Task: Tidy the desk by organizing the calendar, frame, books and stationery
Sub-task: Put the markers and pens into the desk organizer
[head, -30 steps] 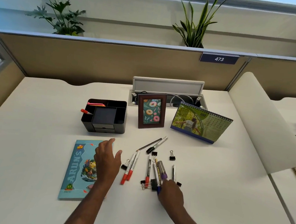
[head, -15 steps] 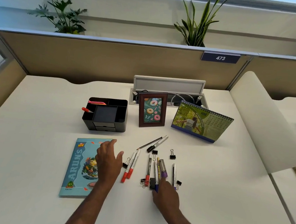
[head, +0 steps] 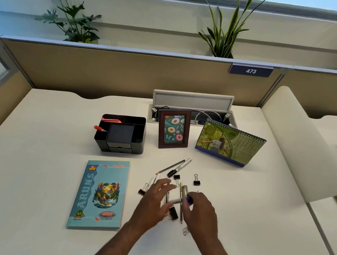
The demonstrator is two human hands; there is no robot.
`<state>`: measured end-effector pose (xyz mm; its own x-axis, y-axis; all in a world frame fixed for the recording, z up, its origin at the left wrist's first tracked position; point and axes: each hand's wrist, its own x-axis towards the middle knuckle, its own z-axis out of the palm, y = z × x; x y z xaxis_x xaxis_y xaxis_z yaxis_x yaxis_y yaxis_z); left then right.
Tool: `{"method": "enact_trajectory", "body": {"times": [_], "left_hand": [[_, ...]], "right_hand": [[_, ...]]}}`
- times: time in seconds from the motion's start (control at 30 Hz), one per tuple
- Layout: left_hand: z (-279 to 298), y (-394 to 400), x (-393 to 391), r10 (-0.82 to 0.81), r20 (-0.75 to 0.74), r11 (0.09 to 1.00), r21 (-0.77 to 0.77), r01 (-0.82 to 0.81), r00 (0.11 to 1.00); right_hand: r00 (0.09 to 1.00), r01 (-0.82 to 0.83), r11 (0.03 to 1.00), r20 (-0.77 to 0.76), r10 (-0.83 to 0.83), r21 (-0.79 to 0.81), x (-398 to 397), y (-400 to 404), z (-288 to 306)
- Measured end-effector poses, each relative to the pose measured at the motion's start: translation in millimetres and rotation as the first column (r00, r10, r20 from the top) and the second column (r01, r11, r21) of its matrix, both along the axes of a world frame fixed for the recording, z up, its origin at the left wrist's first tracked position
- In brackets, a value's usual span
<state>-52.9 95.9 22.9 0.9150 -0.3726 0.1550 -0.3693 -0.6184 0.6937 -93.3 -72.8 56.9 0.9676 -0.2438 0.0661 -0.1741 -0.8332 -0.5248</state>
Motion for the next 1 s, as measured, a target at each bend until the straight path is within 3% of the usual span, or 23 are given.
{"method": "enact_trajectory", "body": {"times": [0.1, 0.33, 0.53, 0.77, 1.0], "left_hand": [[6.9, -9.1, -2.3, -0.067, 0.022, 0.995, -0.067, 0.069, 0.997], [13.6, -5.2, 3.4, 0.020, 0.097, 0.987, -0.161, -0.004, 0.995], [32.5, 39.3, 40.3, 0.218, 0.114, 0.958, -0.215, -0.190, 0.969], [76.0, 130.8, 116.0, 0.566, 0.174, 0.806, -0.324, -0.495, 0.806], [85.0, 177.3, 184.6, 0.700, 0.222, 0.714, -0.247, -0.655, 0.679]], "right_hand": [[0.999, -0.019, 1.000, 0.048, 0.018, 0.013, 4.7, 4.7, 15.1], [0.975, -0.157, 0.986, 0.169, 0.145, 0.061, 11.2, 15.6, 24.3], [0.982, -0.161, 0.983, 0.118, 0.150, 0.086, 5.3, 12.7, 3.2], [0.991, -0.129, 0.990, -0.019, 0.130, 0.065, -12.2, 1.4, -27.4], [0.988, -0.133, 0.989, -0.071, 0.138, 0.070, -20.8, -1.7, -40.1]]}}
